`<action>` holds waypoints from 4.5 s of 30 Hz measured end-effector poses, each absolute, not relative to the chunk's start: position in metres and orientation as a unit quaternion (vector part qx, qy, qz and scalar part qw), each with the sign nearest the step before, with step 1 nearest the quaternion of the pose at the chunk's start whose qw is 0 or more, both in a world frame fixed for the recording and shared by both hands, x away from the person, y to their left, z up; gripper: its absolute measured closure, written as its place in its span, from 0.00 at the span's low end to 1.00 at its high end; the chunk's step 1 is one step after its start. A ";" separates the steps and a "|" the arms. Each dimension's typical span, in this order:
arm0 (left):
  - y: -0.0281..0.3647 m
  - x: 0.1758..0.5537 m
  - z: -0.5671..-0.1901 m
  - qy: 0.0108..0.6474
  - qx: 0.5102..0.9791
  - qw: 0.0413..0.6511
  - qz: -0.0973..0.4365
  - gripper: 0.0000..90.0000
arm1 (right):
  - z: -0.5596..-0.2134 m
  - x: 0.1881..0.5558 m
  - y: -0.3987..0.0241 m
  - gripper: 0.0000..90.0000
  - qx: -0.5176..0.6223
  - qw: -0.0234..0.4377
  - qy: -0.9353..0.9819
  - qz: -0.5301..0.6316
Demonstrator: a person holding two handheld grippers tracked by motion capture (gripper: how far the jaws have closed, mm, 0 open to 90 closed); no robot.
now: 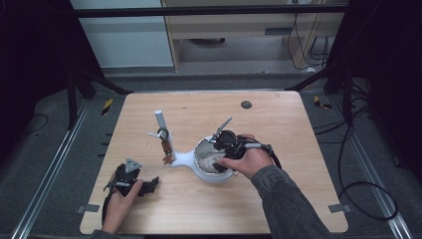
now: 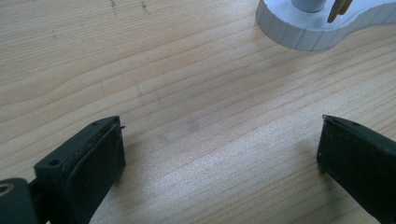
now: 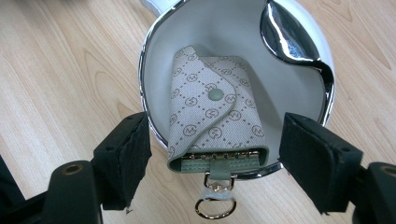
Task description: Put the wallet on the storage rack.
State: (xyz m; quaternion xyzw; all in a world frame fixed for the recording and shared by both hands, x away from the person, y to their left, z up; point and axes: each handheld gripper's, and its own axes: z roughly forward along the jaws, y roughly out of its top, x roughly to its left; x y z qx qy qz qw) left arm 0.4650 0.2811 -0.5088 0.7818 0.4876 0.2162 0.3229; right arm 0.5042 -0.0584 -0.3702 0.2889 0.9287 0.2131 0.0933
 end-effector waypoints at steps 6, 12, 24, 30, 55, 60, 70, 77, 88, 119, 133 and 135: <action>0.281 0.465 -0.509 0.488 0.782 0.323 0.216 0.00 | -0.369 0.502 -0.060 0.27 0.289 0.093 0.928 0.217; 0.281 0.465 -0.509 0.487 0.782 0.323 0.216 0.00 | -0.362 0.498 -0.067 0.22 0.290 0.100 0.923 0.234; 0.281 0.465 -0.509 0.487 0.782 0.323 0.216 0.00 | -0.358 0.491 -0.075 0.10 0.291 0.116 0.916 0.249; 0.281 0.465 -0.509 0.487 0.782 0.323 0.215 0.00 | -0.354 0.489 -0.084 0.07 0.291 0.131 0.909 0.269; 0.281 0.465 -0.509 0.486 0.784 0.322 0.215 0.00 | -0.350 0.482 -0.121 0.09 0.309 0.160 0.883 0.315; 0.281 0.465 -0.509 0.486 0.784 0.322 0.215 0.00 | -0.352 0.481 -0.132 0.09 0.313 0.171 0.878 0.320; 0.281 0.465 -0.509 0.486 0.784 0.322 0.215 0.00 | -0.354 0.480 -0.147 0.08 0.324 0.184 0.867 0.331; 0.281 0.465 -0.509 0.486 0.784 0.322 0.215 0.00 | -0.362 0.481 -0.164 0.08 0.347 0.188 0.857 0.332; 0.281 0.465 -0.509 0.486 0.784 0.322 0.215 0.00 | -0.373 0.483 -0.183 0.07 0.371 0.192 0.845 0.332; 0.281 0.466 -0.509 0.485 0.785 0.321 0.212 0.00 | -0.429 0.514 -0.256 0.07 0.486 0.226 0.754 0.379; 0.281 0.466 -0.509 0.486 0.784 0.323 0.212 0.00 | -0.467 0.508 -0.277 0.06 0.522 0.216 0.736 0.372; 0.281 0.466 -0.509 0.486 0.784 0.323 0.212 0.00 | -0.469 0.508 -0.278 0.06 0.524 0.213 0.738 0.367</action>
